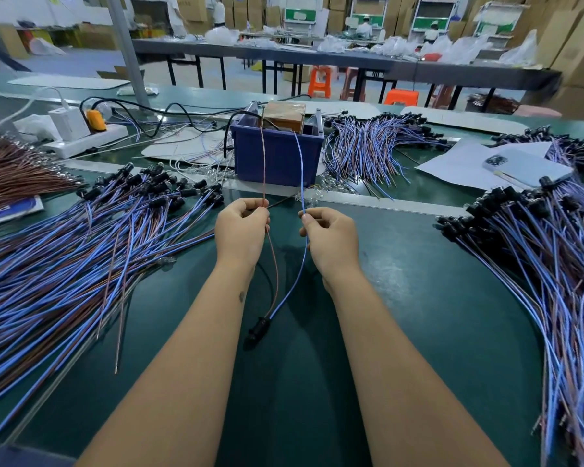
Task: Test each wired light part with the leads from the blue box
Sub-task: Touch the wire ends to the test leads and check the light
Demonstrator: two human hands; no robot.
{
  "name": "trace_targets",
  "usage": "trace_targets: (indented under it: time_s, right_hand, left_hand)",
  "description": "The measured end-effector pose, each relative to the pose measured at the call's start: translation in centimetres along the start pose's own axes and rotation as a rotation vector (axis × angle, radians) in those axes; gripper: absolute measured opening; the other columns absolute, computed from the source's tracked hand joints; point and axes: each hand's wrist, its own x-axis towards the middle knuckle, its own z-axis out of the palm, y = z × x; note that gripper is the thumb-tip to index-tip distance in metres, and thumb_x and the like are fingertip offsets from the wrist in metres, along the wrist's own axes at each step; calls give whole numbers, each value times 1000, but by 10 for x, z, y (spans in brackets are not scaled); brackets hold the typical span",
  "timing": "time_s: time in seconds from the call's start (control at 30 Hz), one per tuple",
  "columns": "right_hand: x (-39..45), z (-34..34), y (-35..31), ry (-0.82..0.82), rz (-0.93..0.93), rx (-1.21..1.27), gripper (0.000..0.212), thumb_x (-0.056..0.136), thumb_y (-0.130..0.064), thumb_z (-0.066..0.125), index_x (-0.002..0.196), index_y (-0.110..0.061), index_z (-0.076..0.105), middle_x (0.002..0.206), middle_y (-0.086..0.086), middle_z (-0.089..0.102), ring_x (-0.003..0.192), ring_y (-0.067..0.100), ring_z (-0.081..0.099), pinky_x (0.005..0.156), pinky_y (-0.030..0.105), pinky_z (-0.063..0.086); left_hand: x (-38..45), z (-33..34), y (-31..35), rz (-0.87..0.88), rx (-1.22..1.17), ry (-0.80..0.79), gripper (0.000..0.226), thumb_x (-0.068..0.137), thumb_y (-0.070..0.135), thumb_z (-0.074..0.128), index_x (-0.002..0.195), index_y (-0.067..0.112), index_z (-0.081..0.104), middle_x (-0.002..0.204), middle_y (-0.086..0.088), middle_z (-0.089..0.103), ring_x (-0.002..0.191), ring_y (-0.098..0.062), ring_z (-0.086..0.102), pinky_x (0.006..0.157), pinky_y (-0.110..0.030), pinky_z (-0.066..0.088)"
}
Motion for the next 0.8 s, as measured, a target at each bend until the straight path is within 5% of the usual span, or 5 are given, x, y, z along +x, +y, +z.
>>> trace_targets:
  time_s: [0.2, 0.37, 0.8]
  right_hand:
    - [0, 0, -1, 9, -1, 8, 15, 94, -13, 57, 84, -19, 66, 63, -5, 60, 47, -7, 49, 49, 7, 37]
    - [-1, 0, -2, 20, 8, 32, 15, 95, -12, 56, 86, -19, 66, 66, -3, 62, 59, 4, 53, 60, 22, 43]
    - [0, -1, -2, 11, 7, 5, 13, 97, -13, 54, 94, -18, 66, 72, -3, 64, 68, 6, 58, 63, 23, 45]
  left_hand:
    - [-1, 0, 1, -6, -3, -4, 20, 86, 4, 53, 82, 20, 65, 68, 2, 61, 58, -9, 54, 62, -26, 47]
    - [-1, 0, 1, -4, -8, -9, 20, 87, 3, 53, 83, 20, 65, 70, 0, 61, 61, -10, 54, 63, -27, 46]
    - [-2, -1, 1, 11, 9, -15, 20, 87, 5, 54, 84, 21, 65, 72, 1, 63, 63, -10, 56, 64, -26, 48]
